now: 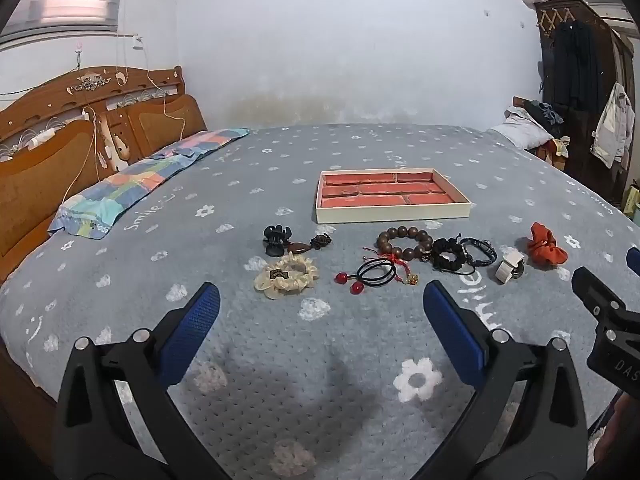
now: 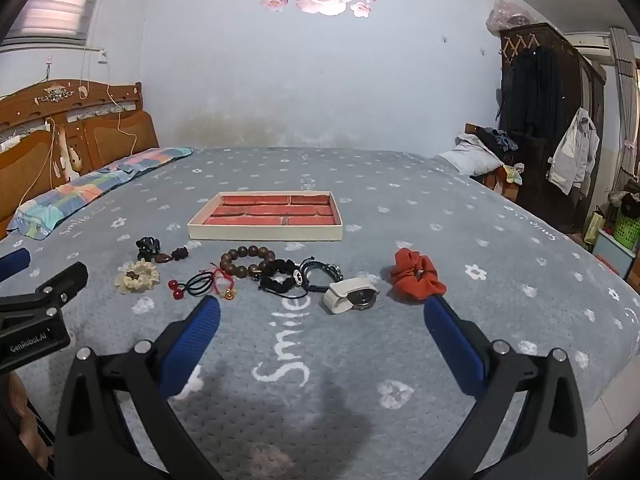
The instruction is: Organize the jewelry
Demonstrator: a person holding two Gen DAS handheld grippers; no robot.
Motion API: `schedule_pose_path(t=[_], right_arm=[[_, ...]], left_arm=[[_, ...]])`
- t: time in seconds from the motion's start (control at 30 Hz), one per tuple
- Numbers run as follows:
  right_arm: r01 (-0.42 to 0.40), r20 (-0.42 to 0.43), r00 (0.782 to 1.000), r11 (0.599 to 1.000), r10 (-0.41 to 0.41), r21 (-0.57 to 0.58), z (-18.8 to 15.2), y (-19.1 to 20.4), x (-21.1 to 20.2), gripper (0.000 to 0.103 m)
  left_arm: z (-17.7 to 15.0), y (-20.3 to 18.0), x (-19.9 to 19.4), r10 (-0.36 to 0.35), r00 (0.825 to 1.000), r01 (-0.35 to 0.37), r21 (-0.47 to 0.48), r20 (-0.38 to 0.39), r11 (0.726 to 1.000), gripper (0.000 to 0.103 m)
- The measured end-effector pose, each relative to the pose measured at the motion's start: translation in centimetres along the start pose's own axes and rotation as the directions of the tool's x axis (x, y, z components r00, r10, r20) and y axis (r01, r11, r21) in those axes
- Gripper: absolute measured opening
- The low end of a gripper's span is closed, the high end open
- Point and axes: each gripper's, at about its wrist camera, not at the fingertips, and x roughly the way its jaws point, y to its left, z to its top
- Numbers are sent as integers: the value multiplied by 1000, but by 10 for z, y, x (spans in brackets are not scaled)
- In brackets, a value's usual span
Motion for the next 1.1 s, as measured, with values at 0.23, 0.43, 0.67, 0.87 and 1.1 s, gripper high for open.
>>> schedule_pose_path(t=[0.23, 0.43, 0.67, 0.87, 1.1], right_arm=[[3, 0, 1000, 1000, -3, 3, 1, -2, -1, 99], [4, 1, 1000, 1000, -4, 3, 1, -1, -4, 99], [8, 0, 1000, 1000, -8, 9, 0, -3, 0, 99], [8, 2, 1000, 1000, -8, 8, 0, -3, -1, 99], [12, -3, 1000, 1000, -12, 10, 1, -6, -1, 99]], left_arm=[[0, 0, 0, 4, 1000, -4, 1, -2, 1000, 98], [0, -2, 1, -2, 1000, 2, 3, -2, 1000, 98], [0, -8, 1, 1, 1000, -1, 3, -3, 1000, 98], [0, 0, -1, -15, 1000, 15, -2, -11, 1000, 98], [1, 3, 0, -19, 1000, 19, -11, -8, 1000, 98]])
